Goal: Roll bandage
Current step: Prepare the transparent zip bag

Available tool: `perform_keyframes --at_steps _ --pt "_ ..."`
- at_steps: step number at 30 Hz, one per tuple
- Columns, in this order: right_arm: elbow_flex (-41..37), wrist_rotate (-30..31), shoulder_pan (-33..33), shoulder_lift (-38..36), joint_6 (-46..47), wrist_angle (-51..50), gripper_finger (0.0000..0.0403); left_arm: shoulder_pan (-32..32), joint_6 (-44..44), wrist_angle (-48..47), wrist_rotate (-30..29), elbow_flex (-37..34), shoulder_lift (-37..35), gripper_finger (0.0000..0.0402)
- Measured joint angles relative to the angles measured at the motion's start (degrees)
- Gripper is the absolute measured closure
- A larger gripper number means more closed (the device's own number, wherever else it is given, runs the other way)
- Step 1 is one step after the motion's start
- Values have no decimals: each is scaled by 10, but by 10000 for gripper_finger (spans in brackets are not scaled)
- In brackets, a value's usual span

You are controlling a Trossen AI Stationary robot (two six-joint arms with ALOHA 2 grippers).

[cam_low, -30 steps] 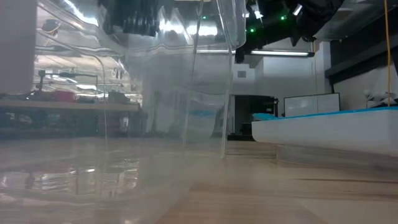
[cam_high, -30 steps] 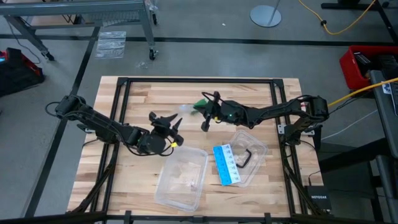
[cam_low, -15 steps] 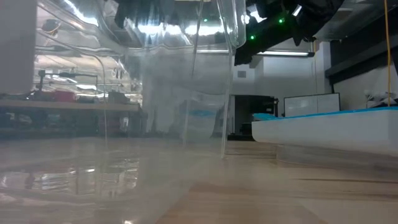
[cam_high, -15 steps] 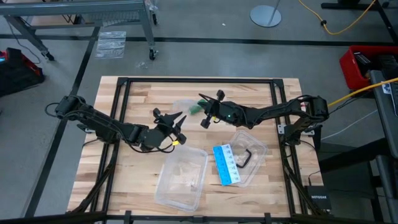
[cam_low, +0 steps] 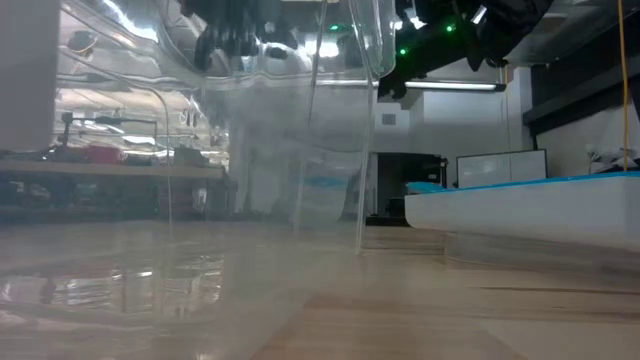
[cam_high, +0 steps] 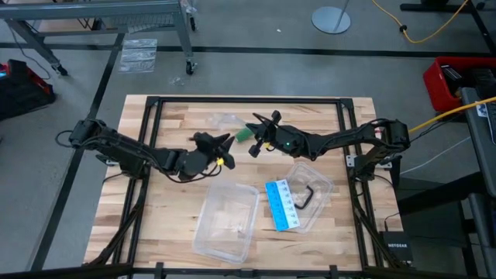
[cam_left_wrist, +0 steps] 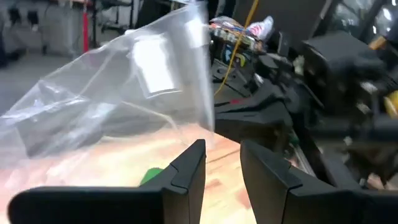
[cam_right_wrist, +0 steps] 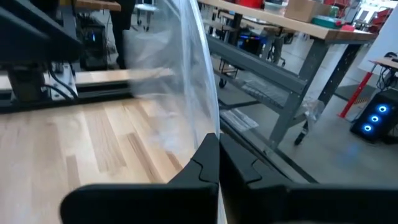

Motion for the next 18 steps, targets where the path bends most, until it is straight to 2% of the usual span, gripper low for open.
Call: perform_keyframes --at_steps 8,12,18 --pt "0 0 0 0 -1 17 403 29 -102 17 11 0 17 319" --pt "0 0 0 0 -1 29 403 38 -120 72 33 0 54 321" --pt "0 -16 0 0 -1 14 403 50 -111 148 33 0 97 319"
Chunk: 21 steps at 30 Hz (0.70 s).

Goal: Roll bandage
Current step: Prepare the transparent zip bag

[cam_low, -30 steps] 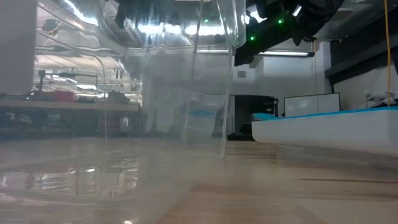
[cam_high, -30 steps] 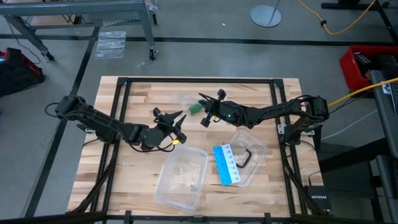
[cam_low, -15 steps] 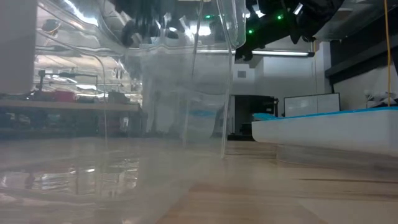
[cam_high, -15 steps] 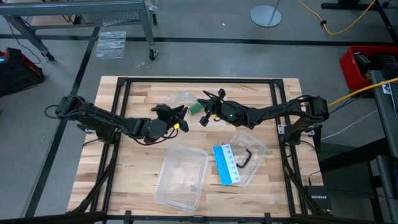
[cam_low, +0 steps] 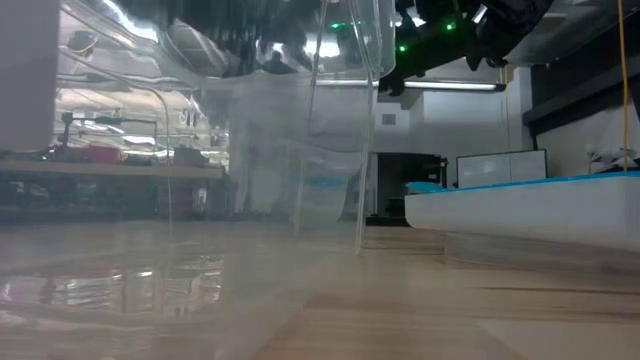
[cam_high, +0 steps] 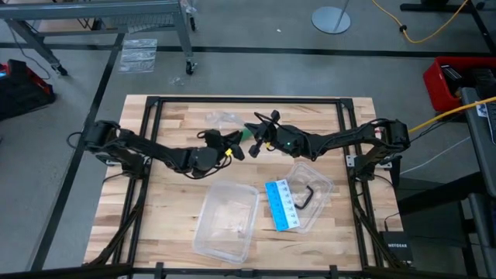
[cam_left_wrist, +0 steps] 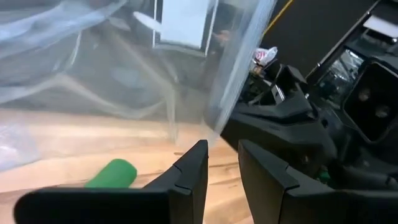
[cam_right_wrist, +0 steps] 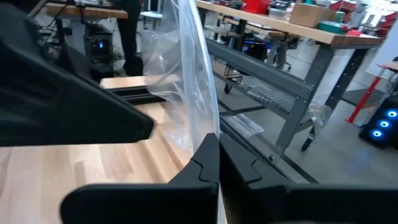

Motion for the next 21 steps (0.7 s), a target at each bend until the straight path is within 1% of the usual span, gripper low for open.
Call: perform_keyframes --at_steps 7,17,19,21 --pt "0 0 0 0 0 -12 403 6 36 18 0 0 6 318" --pt "0 -3 0 0 0 -19 403 6 54 20 6 0 6 317" --pt "0 -13 0 0 -14 -19 403 6 51 19 14 0 6 317" --pt "0 0 0 0 -50 -27 403 6 42 19 14 0 6 317"
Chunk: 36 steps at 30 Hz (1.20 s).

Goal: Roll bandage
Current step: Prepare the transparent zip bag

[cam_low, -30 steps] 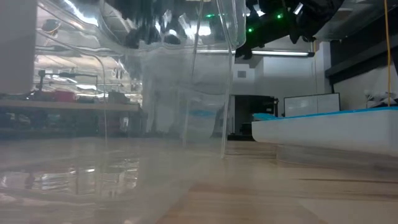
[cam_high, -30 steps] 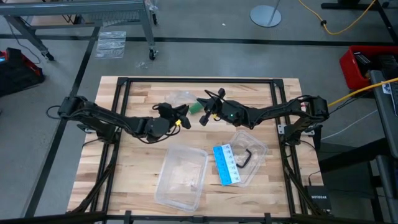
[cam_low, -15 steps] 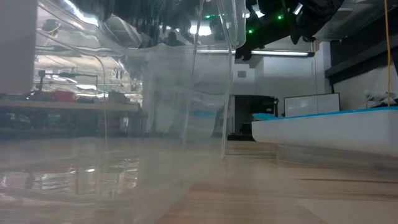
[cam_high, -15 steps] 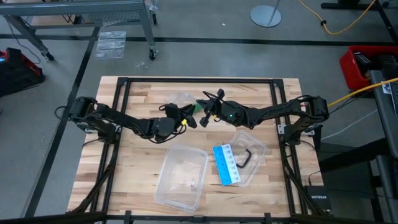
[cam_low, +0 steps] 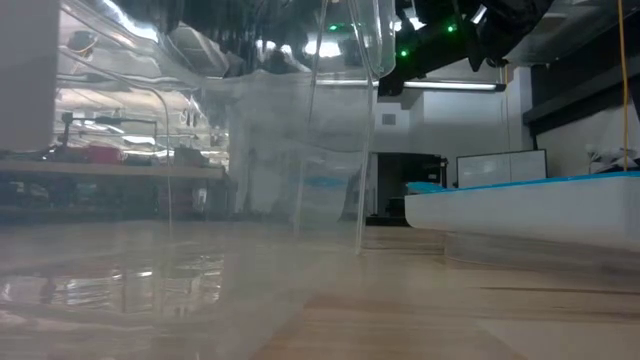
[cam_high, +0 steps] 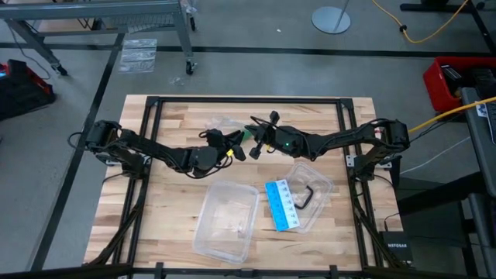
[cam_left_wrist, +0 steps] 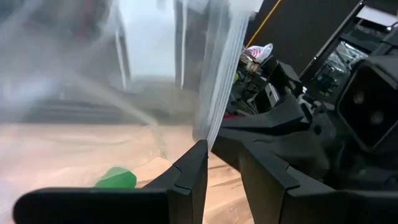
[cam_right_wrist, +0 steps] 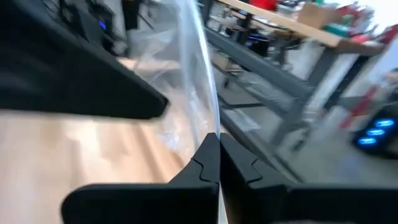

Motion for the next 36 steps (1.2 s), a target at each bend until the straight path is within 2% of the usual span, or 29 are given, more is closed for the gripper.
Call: perform_keyframes --at_steps 6,9,14,29,33,36 --pt "0 138 0 0 -136 2 403 3 7 1 0 0 0 317" --pt "0 171 0 0 -187 1 403 7 0 6 0 0 0 317" --pt "0 165 0 0 -233 0 403 16 -60 19 0 0 0 317" --pt "0 151 0 0 -321 -4 403 31 -141 13 1 0 0 317" --pt "0 151 0 0 -346 -4 403 40 -165 8 25 0 0 316" --pt "0 151 0 0 -363 -4 403 52 -187 -5 55 0 0 298"
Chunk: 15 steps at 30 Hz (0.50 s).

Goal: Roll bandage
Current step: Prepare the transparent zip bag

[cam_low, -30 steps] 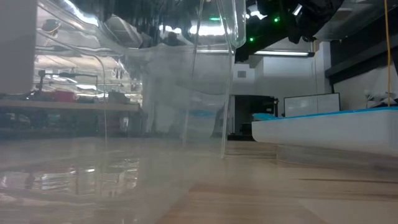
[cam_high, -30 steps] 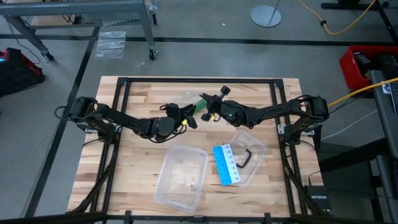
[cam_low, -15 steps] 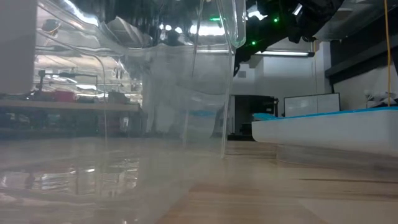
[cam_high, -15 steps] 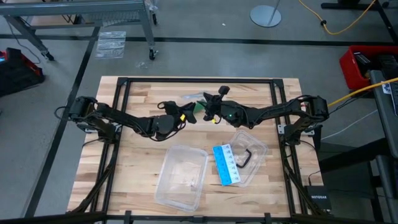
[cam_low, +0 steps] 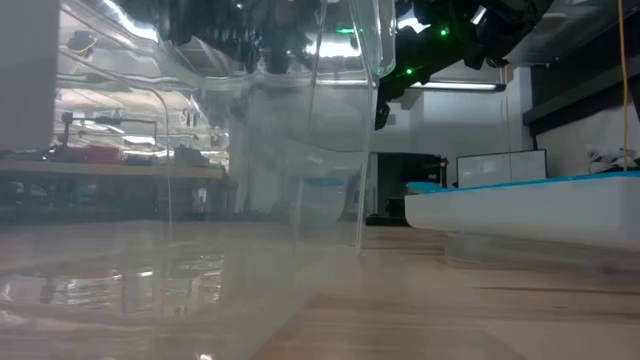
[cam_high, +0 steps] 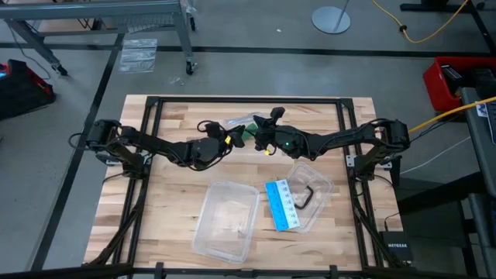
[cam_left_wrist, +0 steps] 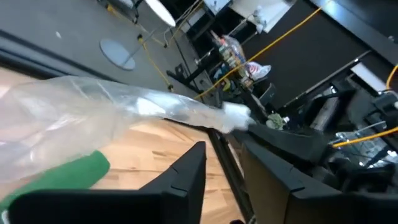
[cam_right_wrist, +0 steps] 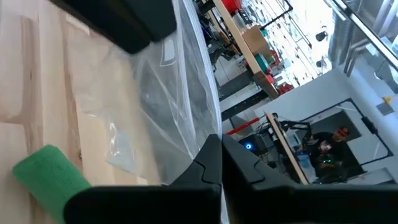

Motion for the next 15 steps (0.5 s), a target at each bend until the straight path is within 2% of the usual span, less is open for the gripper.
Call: perform_keyframes --at_steps 8,15 --pt "0 0 0 0 -16 -5 403 21 -85 7 14 0 32 222" --pt "0 0 0 0 -16 -17 403 12 -103 21 15 0 39 211"
